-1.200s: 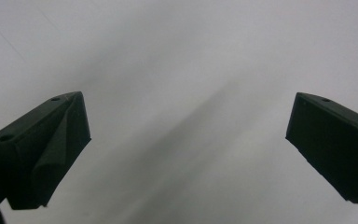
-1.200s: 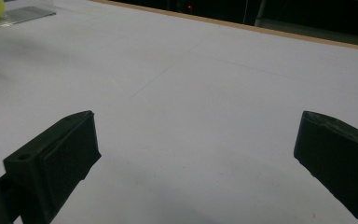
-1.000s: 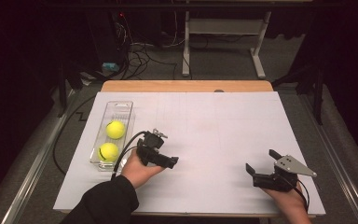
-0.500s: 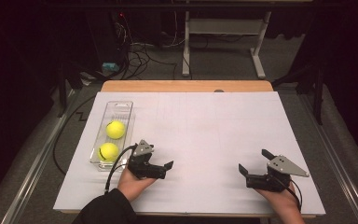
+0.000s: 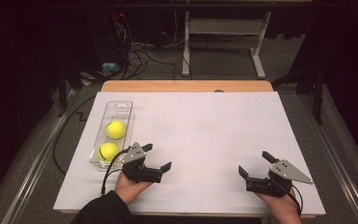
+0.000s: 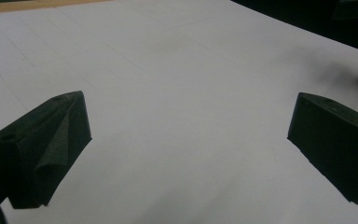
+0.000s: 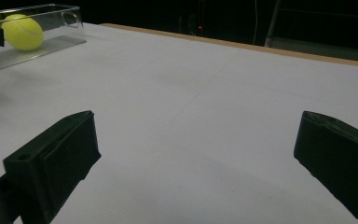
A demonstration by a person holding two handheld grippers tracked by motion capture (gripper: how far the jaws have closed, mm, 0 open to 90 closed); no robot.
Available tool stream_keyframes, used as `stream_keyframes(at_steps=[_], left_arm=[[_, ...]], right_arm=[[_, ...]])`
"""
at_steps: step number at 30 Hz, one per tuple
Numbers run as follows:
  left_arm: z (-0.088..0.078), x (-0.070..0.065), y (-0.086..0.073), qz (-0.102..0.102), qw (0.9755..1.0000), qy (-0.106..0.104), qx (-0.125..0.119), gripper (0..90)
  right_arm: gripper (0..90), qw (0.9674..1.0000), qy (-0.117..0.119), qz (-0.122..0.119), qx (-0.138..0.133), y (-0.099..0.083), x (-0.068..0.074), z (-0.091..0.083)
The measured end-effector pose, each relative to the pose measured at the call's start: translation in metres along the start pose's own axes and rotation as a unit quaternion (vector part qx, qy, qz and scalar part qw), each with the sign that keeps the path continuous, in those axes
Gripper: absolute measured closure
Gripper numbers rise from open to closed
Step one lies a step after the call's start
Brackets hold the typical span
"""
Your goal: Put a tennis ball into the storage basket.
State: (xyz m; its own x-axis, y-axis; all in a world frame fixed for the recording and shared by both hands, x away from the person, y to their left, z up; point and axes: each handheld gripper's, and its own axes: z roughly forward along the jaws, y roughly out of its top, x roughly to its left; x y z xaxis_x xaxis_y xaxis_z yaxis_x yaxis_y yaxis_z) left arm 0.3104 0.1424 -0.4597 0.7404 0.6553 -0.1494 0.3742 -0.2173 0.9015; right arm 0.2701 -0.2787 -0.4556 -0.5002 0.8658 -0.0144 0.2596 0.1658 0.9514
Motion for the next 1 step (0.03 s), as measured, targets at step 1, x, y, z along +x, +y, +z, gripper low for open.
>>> stream_keyframes(at_steps=[1], left_arm=[[-0.0005,-0.0011,-0.0004,0.004,1.0,0.003,-0.003,0.3]], right_arm=[[0.0,1.0,-0.001,0.001,-0.001,0.0004,-0.0001,-0.0004]])
